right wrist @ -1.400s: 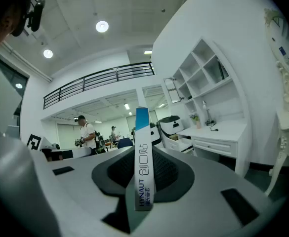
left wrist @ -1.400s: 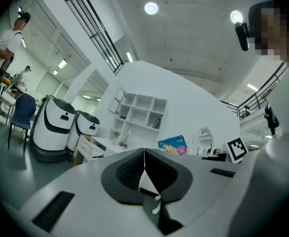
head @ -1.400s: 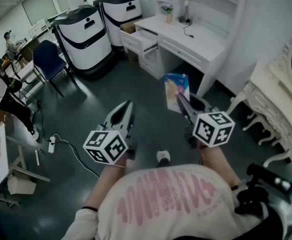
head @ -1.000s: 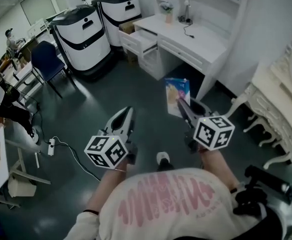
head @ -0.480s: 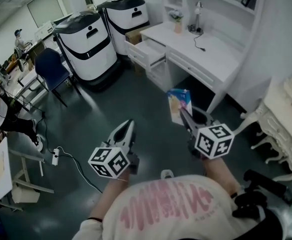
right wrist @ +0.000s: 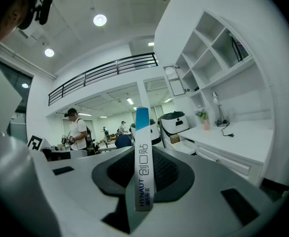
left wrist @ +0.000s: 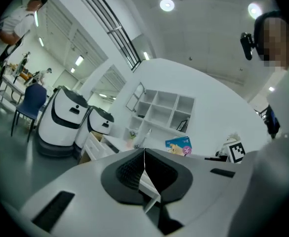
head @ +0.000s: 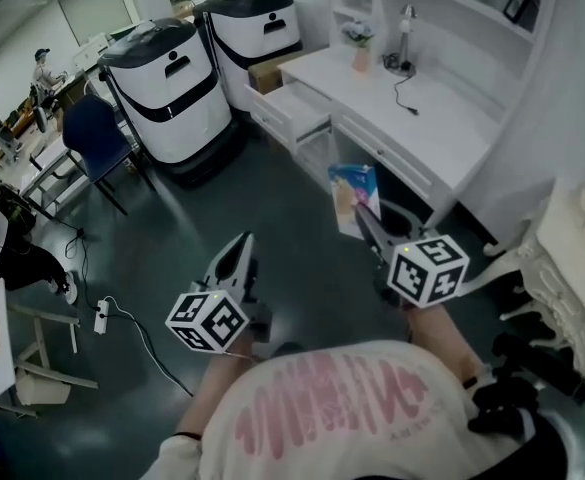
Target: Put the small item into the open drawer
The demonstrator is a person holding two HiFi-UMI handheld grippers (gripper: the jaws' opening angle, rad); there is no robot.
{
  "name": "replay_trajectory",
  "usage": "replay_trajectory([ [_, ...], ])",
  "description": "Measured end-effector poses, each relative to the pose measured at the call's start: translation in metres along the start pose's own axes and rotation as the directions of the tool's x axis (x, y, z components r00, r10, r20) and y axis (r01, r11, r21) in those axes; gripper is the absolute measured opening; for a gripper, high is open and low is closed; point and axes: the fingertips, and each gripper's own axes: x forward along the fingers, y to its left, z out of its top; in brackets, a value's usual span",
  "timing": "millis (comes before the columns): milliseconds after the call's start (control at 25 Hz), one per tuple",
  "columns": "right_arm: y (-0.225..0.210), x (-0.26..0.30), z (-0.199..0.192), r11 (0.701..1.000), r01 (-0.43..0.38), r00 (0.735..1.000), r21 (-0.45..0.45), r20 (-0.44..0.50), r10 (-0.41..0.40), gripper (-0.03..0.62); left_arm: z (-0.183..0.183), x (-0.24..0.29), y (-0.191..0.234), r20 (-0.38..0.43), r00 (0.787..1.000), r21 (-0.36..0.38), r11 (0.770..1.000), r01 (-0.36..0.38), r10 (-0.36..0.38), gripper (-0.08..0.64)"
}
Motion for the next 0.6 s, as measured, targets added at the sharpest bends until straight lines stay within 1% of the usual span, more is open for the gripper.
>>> replay_trajectory([
  [80, -0.012, 0.009, -0.009, 1.0, -0.005, 1.0, 0.022, -0.025, 0.006, 0.095, -0.007, 0.01, 0.002, -0.011, 1.0, -0.018, 1.0, 0.0, 0.0, 0.031],
  [240, -0.028, 0.026, -0.024, 0.998, -0.005, 0.998, 0.056, -0.062, 0.009, 0.095, -0.026, 0.026, 0.019, -0.08, 0.996, -0.018, 0.999, -0.05, 0.049, 0.031],
  [280, -0.032, 0.031, -0.026, 0.998, -0.002, 0.998, 0.064, -0.069, 0.006, 0.095, -0.028, 0.031, 0.022, -0.09, 0.995, -0.021, 0.998, -0.053, 0.051, 0.031],
  [440, -0.055, 0.052, -0.03, 0.994, 0.016, 0.996, 0.106, -0.087, -0.007, 0.095, -0.03, 0.059, 0.033, -0.102, 0.995, -0.025, 0.999, -0.024, 0.021, 0.031],
  [600, -0.076, 0.079, -0.029, 0.991, 0.03, 0.994, 0.13, -0.104, -0.016, 0.095, -0.029, 0.093, 0.051, -0.123, 0.992, -0.017, 1.0, -0.013, 0.011, 0.031],
])
